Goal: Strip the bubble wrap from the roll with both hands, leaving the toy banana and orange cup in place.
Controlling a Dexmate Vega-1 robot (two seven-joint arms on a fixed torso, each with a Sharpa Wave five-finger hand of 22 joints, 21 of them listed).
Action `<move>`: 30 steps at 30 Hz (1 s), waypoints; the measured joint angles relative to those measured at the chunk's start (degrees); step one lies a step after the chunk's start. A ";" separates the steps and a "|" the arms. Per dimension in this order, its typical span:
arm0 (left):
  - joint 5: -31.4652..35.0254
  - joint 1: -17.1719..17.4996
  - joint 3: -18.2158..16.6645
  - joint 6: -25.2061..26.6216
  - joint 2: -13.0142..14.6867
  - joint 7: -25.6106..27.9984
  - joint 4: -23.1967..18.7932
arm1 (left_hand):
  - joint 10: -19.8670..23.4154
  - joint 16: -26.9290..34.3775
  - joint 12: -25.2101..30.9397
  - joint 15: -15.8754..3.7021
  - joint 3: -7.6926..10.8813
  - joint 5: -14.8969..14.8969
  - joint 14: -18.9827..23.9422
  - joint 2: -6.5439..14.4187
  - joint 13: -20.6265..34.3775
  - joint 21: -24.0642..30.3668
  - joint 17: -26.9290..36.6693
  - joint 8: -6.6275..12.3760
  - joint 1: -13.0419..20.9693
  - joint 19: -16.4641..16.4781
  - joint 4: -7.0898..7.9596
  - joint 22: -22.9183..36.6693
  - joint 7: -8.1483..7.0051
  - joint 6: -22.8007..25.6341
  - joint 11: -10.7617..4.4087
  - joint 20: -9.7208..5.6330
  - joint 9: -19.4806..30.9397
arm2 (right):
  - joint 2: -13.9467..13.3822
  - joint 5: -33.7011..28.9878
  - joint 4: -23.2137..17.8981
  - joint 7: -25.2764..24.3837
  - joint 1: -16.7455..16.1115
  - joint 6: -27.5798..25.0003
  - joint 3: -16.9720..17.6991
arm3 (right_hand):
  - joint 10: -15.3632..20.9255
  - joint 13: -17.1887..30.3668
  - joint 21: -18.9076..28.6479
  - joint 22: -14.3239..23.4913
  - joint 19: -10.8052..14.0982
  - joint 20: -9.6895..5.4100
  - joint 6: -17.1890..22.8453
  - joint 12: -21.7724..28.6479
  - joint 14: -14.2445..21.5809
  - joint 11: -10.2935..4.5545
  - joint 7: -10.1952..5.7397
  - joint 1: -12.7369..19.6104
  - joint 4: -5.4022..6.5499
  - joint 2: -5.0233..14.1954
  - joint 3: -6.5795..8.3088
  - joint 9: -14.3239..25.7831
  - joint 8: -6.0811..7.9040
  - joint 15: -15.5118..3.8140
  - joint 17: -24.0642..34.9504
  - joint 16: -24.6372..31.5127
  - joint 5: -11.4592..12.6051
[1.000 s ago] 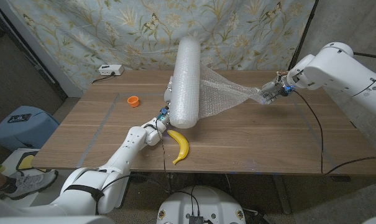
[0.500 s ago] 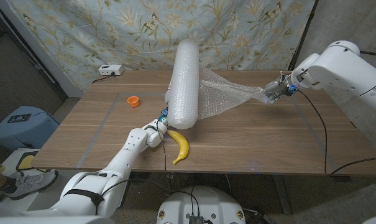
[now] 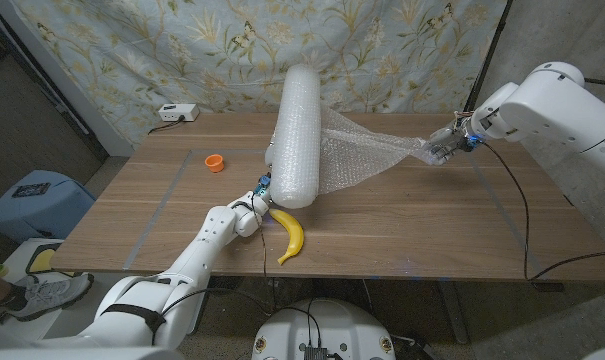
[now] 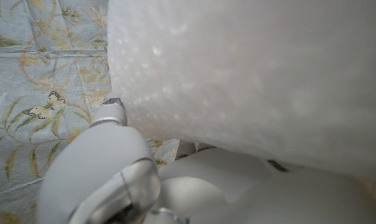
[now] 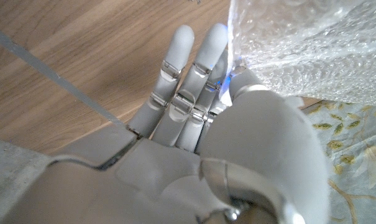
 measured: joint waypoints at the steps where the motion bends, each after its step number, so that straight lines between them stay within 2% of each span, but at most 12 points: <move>1: 0.13 -0.10 0.09 -0.02 0.14 -0.08 0.02 | 0.00 0.00 0.00 0.00 0.00 0.00 0.00 0.00 0.00 0.00 0.00 0.00 0.00 0.00 0.00 0.00 0.00 0.00 0.00 0.00 -0.01 | 0.00 0.02 -0.01 -0.11 -0.09 0.00 0.13 | 0.00 0.00 0.00 0.00 0.00 0.00 0.00 0.00 0.00 0.00 0.00 0.00 0.00 0.00 0.00 -0.02 0.00 0.00 0.00 0.00 0.00; 10: 1.03 -0.43 0.44 -0.31 1.03 -0.52 -0.29 | 0.00 0.00 0.00 0.00 0.00 0.00 0.00 0.00 0.00 -0.01 0.00 -0.06 0.00 -0.01 0.00 0.05 0.10 0.10 0.00 0.00 0.01 | -0.17 0.42 -0.35 -1.13 -1.48 0.05 2.12 | 0.00 0.13 0.34 0.00 -0.32 0.07 0.00 -0.03 0.00 0.00 0.00 0.01 0.07 0.01 -0.08 -0.04 0.00 0.00 0.00 0.00 -0.04; 27: 1.23 0.25 0.64 -0.45 3.10 0.20 -3.51 | 0.00 0.00 0.00 0.00 0.24 0.00 0.00 0.00 -0.27 -0.44 0.02 0.30 0.00 -0.01 -0.24 0.08 0.29 0.28 0.00 0.00 -0.18 | -0.90 1.77 -1.46 -3.62 -4.38 0.46 5.99 | 0.01 0.27 0.34 0.01 -0.30 0.08 0.35 -0.44 0.00 0.01 0.16 0.02 0.04 0.02 -0.06 -0.16 -0.06 0.00 0.00 0.00 -0.23; 30: 1.10 0.34 0.62 -0.58 3.46 0.42 -3.83 | 0.00 0.00 0.00 0.00 0.24 0.00 0.00 0.00 -0.27 -0.45 0.02 0.54 0.00 -0.01 -0.24 0.07 -0.34 0.48 0.00 0.00 -0.16 | -1.00 1.95 -1.49 -4.08 -4.70 0.38 6.42 | 0.09 0.26 0.34 0.01 -0.30 0.08 0.35 -0.44 0.00 0.10 0.16 0.33 -0.18 0.33 0.17 -0.18 -0.11 0.00 -0.01 0.00 -0.02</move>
